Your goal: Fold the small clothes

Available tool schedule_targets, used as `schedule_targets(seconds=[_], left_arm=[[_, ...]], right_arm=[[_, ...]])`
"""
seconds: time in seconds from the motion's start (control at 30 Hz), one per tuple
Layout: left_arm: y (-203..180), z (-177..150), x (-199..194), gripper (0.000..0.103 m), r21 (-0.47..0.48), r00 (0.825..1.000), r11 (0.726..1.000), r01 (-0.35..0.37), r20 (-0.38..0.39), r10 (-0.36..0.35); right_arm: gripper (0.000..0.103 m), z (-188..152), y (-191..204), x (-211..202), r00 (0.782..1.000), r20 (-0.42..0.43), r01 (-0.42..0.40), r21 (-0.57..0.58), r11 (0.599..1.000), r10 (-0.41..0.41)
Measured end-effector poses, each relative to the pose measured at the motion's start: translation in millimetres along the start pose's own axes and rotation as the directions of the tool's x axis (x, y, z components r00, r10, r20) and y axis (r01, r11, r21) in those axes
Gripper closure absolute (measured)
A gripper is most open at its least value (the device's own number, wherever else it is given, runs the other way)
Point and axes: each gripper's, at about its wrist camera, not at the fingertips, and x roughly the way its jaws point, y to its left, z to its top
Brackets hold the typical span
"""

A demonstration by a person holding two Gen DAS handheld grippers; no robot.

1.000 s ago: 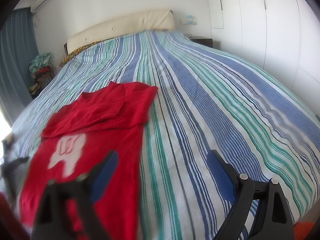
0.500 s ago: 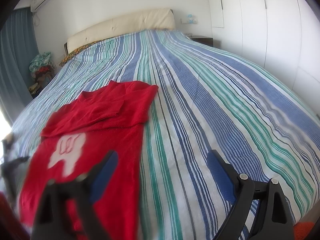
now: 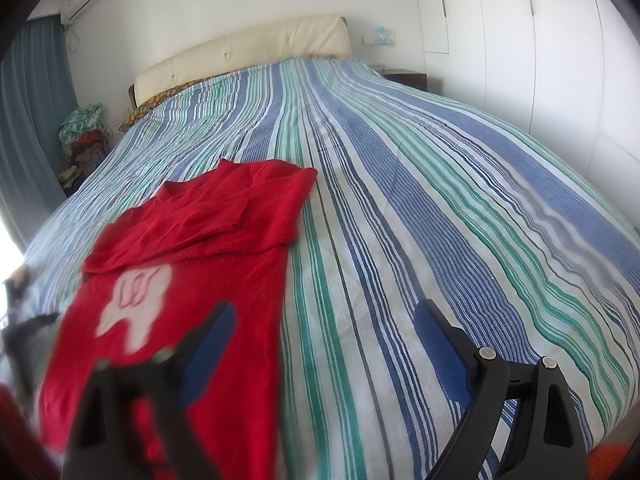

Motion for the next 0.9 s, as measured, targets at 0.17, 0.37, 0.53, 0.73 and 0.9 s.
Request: schedule_targets(seconds=[0.17,0.37,0.53,0.73,0.9], left_arm=[[0.0,-0.2,-0.1,0.000,0.000,1.000,1.000,0.000,0.000,0.000],[0.0,-0.2,-0.1,0.000,0.000,1.000,1.000,0.000,0.000,0.000],[0.0,-0.3,-0.2,0.000,0.000,1.000,1.000,0.000,0.000,0.000],[0.0,-0.3,-0.2,0.000,0.000,1.000,1.000,0.000,0.000,0.000],[0.0,-0.1,0.0,0.000,0.000,1.000,1.000,0.000,0.000,0.000]], right_arm=[[0.013,-2.1,1.8,1.7,1.000,-0.002,-0.001,-0.002,1.000,0.001],[0.013,-1.9,1.8,1.7,1.000,-0.004,-0.001,0.000,1.000,0.001],[0.013,-1.1,0.9,2.1,1.000,-0.004,-0.001,-0.001,1.000,0.001],[0.013,-1.4,1.4,1.8,1.000,-0.003,-0.001,0.000,1.000,0.001],[0.013,-0.4,-0.4,0.3,1.000,0.006,0.000,0.011,1.000,0.000]])
